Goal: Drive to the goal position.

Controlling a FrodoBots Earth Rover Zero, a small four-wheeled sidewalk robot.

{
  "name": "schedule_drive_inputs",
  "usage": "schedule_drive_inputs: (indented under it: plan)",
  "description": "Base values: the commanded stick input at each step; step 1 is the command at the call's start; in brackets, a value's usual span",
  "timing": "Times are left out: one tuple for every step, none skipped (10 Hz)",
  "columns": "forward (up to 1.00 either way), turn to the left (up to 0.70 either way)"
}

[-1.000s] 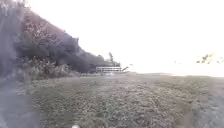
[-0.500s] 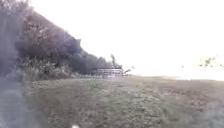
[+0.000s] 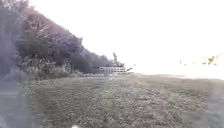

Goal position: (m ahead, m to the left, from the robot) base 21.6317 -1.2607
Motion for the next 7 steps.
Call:
schedule_drive_inputs:
  plan:
    - [0.45,-0.27]
    - [0.45,-0.27]
    - [0.45,-0.27]
    - [0.45,-0.27]
    - [0.45,-0.27]
    - [0.45,-0.27]
    - [0.45,-0.27]
